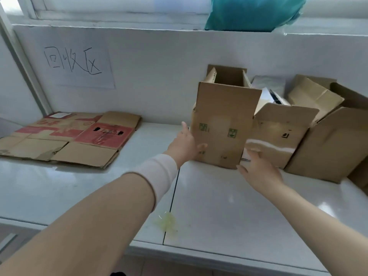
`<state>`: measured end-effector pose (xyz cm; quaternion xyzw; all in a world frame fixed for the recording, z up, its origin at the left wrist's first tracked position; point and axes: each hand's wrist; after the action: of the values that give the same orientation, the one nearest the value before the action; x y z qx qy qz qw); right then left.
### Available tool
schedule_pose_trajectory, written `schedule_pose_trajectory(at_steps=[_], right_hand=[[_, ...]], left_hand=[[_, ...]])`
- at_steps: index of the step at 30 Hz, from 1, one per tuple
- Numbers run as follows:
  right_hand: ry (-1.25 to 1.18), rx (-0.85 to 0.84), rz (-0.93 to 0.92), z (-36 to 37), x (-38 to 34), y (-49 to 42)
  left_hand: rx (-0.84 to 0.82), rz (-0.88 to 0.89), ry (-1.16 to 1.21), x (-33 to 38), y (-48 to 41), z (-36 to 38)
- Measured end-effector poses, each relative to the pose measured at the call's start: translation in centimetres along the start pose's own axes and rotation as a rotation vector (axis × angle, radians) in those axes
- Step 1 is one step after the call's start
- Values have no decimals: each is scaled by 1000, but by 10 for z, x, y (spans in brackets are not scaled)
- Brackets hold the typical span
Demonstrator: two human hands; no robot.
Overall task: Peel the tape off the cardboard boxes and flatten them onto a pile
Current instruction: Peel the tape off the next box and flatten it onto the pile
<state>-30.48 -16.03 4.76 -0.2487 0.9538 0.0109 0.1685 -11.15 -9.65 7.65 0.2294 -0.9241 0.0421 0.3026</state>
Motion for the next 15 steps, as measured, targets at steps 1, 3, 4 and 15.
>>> schedule_pose_trajectory(at_steps=[1,3,4,15], right_hand=[[-124,2,26,2,3,-6],[-361,7,40,10,2,-20],[-471,18,30,14,0,-24],[-1073,47,-146,-3,-43,-2]], left_hand=[[9,8,121,2,-9,1],[46,30,365,3,-23,3],[64,41,450,3,-25,4],[233,165,642,-14,28,-53]])
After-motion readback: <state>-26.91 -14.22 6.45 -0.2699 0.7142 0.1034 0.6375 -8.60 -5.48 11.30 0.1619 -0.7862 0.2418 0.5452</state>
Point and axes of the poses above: each hand's wrist, its own y-axis away from the middle knuckle, its own z-axis out of the palm, x = y × z, and after that the axes turned 5 degrees about -x, right-handed
